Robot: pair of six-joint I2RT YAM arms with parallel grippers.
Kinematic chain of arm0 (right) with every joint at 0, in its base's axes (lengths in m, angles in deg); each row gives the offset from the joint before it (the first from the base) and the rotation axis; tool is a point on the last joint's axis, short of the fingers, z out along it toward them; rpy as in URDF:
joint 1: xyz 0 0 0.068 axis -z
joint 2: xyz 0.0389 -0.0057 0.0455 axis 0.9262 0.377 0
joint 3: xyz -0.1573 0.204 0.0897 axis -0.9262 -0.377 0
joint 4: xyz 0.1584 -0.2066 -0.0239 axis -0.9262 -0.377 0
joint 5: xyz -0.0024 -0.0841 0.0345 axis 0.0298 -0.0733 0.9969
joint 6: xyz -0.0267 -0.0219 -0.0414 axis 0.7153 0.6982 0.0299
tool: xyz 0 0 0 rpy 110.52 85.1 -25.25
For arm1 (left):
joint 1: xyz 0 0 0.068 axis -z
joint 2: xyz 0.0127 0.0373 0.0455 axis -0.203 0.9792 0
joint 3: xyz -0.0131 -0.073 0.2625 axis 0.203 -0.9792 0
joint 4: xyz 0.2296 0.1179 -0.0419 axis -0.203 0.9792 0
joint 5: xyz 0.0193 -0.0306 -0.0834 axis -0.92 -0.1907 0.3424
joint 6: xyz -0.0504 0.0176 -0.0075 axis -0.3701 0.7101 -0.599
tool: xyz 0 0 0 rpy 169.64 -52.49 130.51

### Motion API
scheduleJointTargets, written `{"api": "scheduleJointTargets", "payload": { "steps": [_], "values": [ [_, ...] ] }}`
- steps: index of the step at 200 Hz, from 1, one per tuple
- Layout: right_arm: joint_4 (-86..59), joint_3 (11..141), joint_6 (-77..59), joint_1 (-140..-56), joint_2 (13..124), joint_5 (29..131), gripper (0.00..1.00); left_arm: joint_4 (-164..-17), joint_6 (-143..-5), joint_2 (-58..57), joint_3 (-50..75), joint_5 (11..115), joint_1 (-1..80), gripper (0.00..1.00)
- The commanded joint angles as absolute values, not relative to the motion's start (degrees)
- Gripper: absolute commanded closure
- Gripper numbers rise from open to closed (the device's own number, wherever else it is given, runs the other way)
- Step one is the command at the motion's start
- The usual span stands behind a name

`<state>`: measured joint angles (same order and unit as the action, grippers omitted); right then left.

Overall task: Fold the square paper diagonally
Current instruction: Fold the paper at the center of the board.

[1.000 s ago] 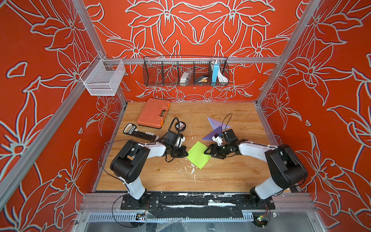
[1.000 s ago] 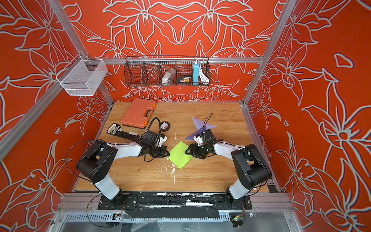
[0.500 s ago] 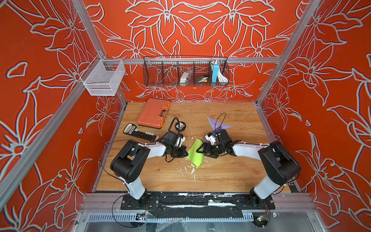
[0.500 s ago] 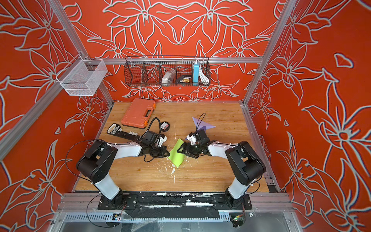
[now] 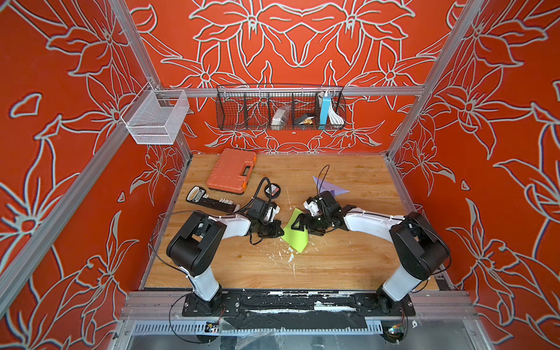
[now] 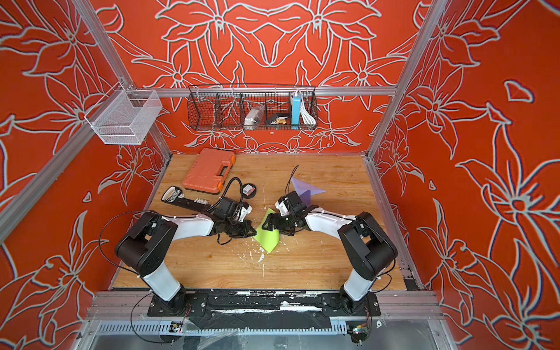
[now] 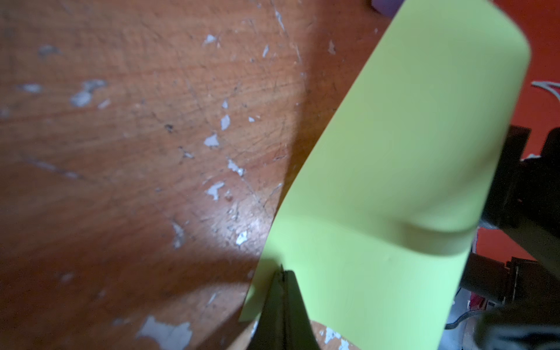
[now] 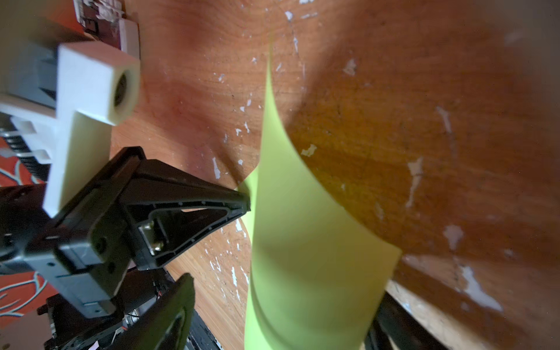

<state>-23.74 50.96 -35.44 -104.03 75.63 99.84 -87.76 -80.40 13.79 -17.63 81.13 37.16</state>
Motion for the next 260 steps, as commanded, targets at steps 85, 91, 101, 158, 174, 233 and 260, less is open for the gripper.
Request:
{"api": "scheduleJointTargets", "payload": {
  "steps": [85,91,101,158,174,233,260],
  "values": [
    [-8.8,47.2,-42.5,-104.3,72.0,109.3,0.18,-82.8,-79.5,16.0,-18.9,77.4,37.0,0.99],
    [-8.7,47.2,-42.7,-104.3,71.9,109.4,0.19,-82.8,-79.5,16.1,-18.8,77.4,37.0,0.99],
    [-8.3,46.9,-43.0,-104.4,71.8,109.5,0.19,-82.7,-79.6,16.2,-18.9,77.3,37.0,0.98],
    [-9.8,47.2,-41.9,-104.3,69.3,109.2,0.16,-82.7,-79.6,16.3,-18.8,77.3,37.0,0.99],
    [-10.1,47.1,-42.0,-104.3,69.5,109.0,0.15,-82.7,-79.6,16.3,-18.8,77.3,37.1,0.99],
    [-9.1,46.6,-42.5,-104.4,69.5,108.9,0.13,-82.7,-79.7,16.0,-19.0,77.3,37.1,0.99],
    [-9.3,46.8,-42.4,-104.3,69.9,109.2,0.28,-82.7,-79.6,15.9,-19.0,77.3,37.0,0.99]
  ]
}}
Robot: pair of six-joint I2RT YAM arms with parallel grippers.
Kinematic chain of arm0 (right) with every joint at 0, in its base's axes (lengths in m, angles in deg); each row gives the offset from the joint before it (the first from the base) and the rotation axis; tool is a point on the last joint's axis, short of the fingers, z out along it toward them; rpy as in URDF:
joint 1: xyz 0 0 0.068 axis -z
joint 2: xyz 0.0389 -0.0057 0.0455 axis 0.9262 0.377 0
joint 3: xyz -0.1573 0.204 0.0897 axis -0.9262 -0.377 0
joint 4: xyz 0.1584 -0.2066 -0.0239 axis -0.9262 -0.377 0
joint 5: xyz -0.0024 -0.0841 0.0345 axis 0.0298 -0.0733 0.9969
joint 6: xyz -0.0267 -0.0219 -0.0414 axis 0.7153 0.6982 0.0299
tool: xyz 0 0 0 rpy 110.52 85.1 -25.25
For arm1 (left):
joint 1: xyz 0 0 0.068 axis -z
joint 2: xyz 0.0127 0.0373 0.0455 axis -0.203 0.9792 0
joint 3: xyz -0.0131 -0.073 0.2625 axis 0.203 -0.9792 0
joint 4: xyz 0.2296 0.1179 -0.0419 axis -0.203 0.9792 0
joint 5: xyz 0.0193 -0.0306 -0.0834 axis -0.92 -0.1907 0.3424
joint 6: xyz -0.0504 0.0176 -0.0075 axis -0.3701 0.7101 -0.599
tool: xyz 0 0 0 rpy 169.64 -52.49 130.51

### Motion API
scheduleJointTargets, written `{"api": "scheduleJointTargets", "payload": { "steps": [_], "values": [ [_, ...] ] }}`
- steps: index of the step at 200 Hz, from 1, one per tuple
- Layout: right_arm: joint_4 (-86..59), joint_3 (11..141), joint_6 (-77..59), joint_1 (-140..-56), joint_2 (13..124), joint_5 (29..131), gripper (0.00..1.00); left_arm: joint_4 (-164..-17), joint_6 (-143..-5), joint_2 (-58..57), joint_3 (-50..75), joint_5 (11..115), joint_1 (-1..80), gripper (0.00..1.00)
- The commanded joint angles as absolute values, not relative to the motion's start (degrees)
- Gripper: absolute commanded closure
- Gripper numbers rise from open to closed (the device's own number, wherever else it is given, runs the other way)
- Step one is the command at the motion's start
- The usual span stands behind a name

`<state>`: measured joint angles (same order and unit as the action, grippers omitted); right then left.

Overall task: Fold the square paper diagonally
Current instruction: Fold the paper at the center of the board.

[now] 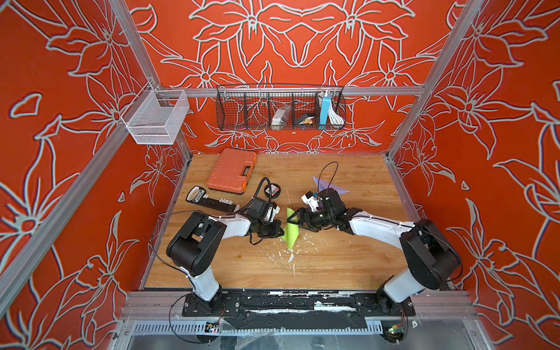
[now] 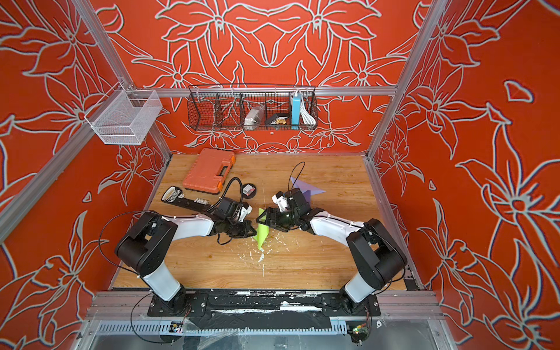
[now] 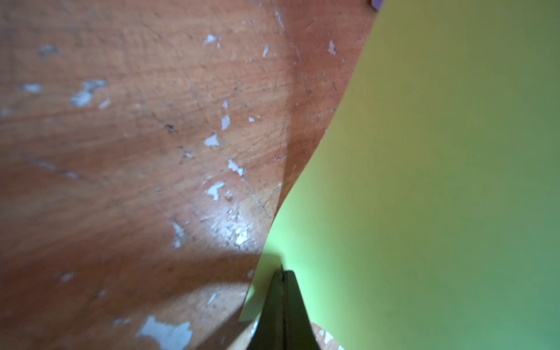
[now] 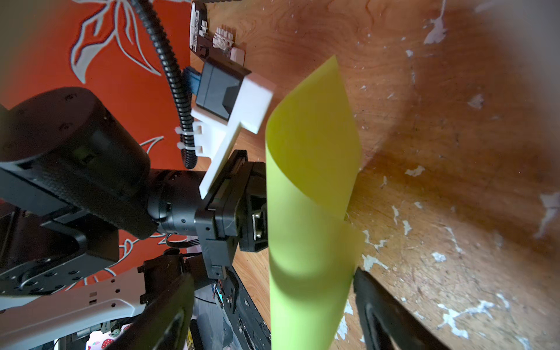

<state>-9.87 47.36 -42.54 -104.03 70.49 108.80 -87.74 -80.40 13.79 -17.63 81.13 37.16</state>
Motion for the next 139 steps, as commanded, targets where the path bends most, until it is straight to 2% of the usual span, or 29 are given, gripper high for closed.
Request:
{"api": "scheduleJointTargets", "payload": {
  "steps": [1,10,35,56,98,139],
  "values": [
    [-9.3,46.8,-42.4,-104.3,70.0,109.2,0.28,-82.7,-79.6,15.9,-18.9,77.3,37.0,0.99],
    [-9.1,46.8,-42.6,-104.3,70.0,109.2,0.3,-82.7,-79.6,15.9,-19.0,77.3,37.1,0.99],
    [-8.9,46.6,-42.9,-104.3,69.9,109.1,0.22,-82.6,-79.6,15.9,-19.1,77.3,37.0,0.99],
    [-9.4,46.9,-42.6,-104.3,69.8,108.8,0.2,-82.7,-79.6,15.9,-18.9,77.3,37.0,0.99],
    [-14.5,47.3,-41.2,-104.3,69.6,105.7,0.25,-82.7,-79.6,15.9,-19.1,77.3,37.0,0.99],
    [-24.9,49.5,-36.5,-104.3,68.3,98.6,0.29,-82.6,-79.6,15.9,-19.1,77.3,37.0,0.99]
  ]
}}
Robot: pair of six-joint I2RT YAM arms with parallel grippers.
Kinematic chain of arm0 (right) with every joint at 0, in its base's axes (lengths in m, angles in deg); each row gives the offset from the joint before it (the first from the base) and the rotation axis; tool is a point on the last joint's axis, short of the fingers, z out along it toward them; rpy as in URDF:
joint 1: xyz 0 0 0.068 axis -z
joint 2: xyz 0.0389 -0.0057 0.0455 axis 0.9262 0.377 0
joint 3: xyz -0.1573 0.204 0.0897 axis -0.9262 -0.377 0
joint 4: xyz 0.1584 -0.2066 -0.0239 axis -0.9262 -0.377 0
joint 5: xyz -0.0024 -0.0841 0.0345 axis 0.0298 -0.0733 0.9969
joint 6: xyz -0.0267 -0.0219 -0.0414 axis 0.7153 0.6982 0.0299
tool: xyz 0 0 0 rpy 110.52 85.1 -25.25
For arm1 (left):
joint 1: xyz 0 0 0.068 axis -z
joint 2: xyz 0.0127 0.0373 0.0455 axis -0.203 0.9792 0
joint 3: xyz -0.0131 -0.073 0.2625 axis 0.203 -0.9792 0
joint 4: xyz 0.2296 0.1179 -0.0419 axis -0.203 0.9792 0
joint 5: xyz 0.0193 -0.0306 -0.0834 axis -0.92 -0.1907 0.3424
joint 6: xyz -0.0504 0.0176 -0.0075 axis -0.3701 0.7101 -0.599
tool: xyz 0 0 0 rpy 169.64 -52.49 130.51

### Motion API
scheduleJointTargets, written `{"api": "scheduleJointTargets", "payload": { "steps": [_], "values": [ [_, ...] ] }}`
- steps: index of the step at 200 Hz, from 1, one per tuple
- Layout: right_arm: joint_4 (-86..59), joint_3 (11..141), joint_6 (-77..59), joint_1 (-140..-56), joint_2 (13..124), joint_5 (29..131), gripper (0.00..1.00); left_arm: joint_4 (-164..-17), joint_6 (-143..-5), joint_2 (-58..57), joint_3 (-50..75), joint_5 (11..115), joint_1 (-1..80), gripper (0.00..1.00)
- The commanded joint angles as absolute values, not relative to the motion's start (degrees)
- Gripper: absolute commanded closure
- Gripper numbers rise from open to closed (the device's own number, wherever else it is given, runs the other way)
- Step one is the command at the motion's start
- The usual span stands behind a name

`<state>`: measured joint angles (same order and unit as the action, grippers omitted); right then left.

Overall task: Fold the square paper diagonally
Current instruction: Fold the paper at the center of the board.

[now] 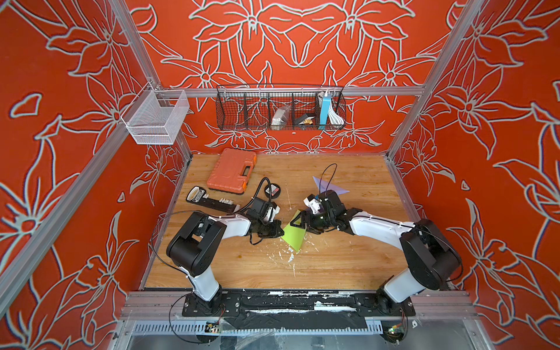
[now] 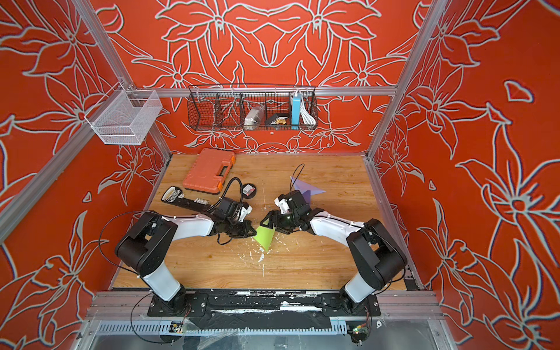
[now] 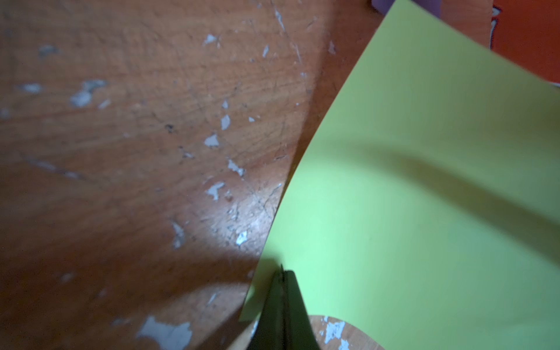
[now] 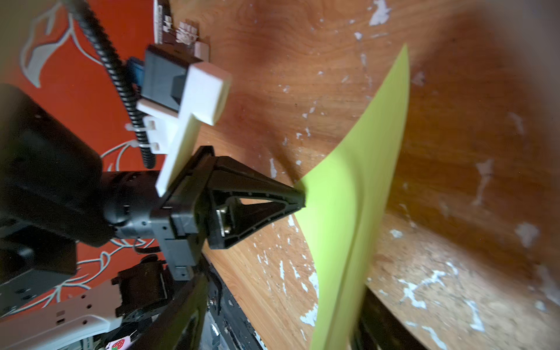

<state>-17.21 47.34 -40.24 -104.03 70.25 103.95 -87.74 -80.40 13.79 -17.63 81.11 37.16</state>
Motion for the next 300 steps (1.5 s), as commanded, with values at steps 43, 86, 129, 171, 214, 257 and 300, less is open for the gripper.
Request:
{"api": "scheduleJointTargets", "payload": {
  "steps": [43,86,129,171,214,257,300],
  "values": [
    [-27.9,50.8,-34.8,-104.2,69.1,94.6,0.38,-82.4,-79.6,15.8,-18.9,77.3,37.0,0.99],
    [-27.5,50.6,-34.5,-104.1,69.9,92.9,0.56,-82.3,-79.4,15.8,-19.0,77.2,37.0,0.99],
    [-31.6,51.8,-32.8,-104.2,69.0,89.6,0.59,-82.2,-79.5,15.3,-19.1,77.2,36.9,0.99],
    [-32.5,51.5,-32.1,-104.2,68.1,87.6,0.66,-82.2,-79.4,15.4,-19.4,77.2,36.9,0.99],
    [-34.6,51.7,-31.8,-104.1,66.4,85.7,0.72,-82.4,-79.5,15.2,-19.3,77.3,36.8,0.99],
    [-34.8,52.2,-32.0,-104.1,65.9,87.0,0.78,-82.4,-79.6,15.2,-19.4,77.3,36.8,0.99],
    [-32.2,51.7,-33.2,-104.4,66.5,88.7,0.82,-82.4,-79.6,15.2,-19.5,77.2,36.8,0.99]
  ]
}}
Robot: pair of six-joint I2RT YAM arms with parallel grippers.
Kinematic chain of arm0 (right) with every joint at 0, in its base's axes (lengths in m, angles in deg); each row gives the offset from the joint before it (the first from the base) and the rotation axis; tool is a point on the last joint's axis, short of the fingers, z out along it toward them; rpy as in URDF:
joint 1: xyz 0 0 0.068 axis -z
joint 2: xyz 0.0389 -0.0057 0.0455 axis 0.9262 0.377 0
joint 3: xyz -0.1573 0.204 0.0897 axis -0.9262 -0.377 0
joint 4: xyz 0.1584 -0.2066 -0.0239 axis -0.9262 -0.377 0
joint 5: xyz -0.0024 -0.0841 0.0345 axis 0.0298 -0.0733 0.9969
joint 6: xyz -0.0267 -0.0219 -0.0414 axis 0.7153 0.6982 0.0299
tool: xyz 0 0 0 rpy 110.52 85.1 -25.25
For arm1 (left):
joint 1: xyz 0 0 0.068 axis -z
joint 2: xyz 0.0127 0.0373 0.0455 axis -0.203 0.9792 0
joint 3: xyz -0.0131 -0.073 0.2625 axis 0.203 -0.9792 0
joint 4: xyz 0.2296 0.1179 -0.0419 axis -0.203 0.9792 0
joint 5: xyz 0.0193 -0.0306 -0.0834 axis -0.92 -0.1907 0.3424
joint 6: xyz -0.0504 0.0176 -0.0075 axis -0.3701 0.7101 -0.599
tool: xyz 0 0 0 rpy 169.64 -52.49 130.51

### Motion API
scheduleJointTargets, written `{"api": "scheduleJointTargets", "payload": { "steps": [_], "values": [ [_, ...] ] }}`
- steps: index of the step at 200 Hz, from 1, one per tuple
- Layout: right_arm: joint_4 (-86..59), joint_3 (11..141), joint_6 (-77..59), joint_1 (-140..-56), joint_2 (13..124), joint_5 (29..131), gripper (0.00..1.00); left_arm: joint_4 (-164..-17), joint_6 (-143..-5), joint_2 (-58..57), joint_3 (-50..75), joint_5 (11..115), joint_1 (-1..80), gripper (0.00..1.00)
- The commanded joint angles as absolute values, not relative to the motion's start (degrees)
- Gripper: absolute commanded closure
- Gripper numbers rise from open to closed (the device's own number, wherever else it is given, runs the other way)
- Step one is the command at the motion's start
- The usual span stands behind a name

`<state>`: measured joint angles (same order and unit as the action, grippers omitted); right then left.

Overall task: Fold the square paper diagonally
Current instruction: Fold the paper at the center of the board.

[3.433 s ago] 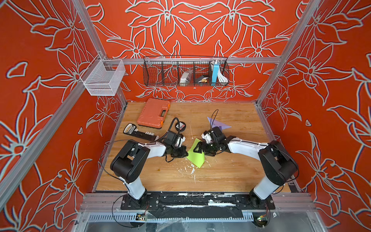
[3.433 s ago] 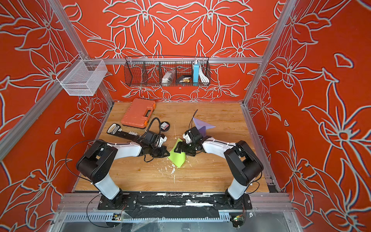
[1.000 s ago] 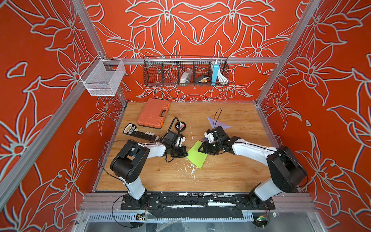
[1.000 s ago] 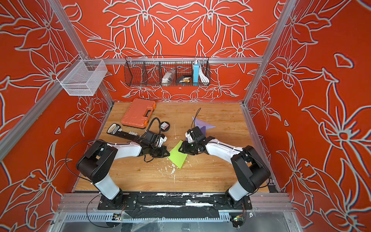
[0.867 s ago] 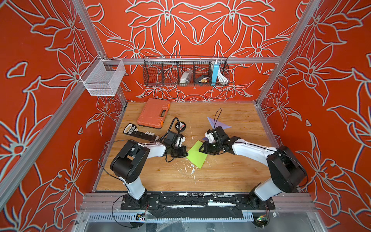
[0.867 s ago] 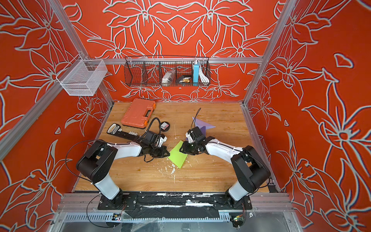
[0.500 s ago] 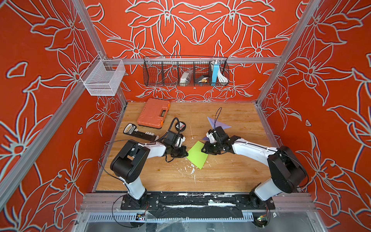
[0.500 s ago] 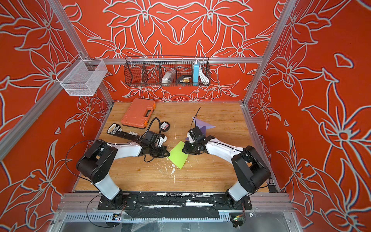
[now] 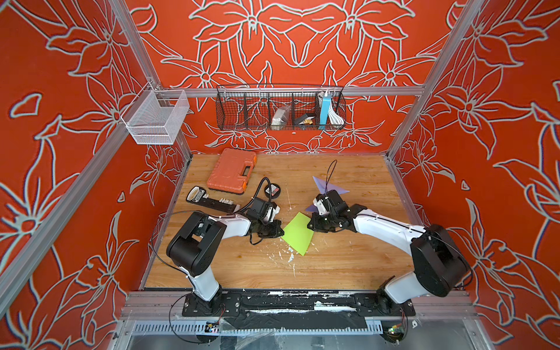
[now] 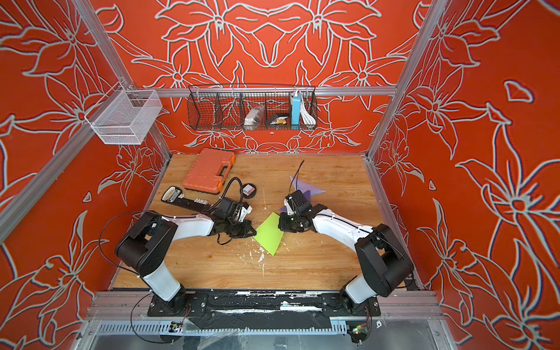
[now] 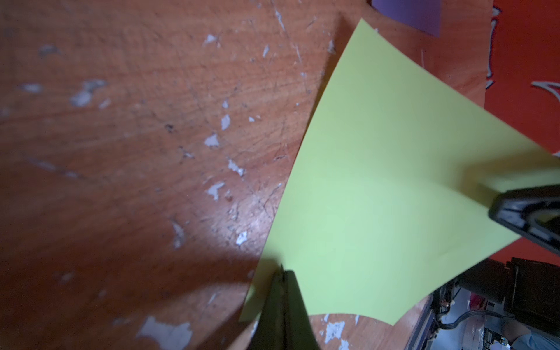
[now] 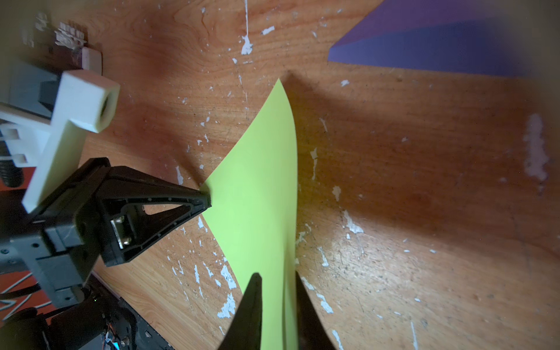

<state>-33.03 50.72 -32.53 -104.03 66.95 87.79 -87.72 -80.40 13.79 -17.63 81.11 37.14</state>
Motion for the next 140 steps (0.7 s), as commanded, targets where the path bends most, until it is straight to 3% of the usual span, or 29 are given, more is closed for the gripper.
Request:
{"api": "scheduleJointTargets", "payload": {
  "steps": [1,83,140],
  "values": [
    [-32.2,51.8,-33.2,-104.4,66.5,88.7,0.82,-82.3,-79.6,15.2,-19.5,77.2,36.8,0.99],
    [-32.1,52.9,-33.4,-105.6,67.4,89.4,0.91,-82.5,-79.6,15.2,-19.5,77.4,36.9,0.99],
    [-31.7,54.5,-33.2,-107.4,69.6,90.2,0.92,-82.6,-79.6,15.2,-19.5,77.6,36.9,0.99]
  ]
}}
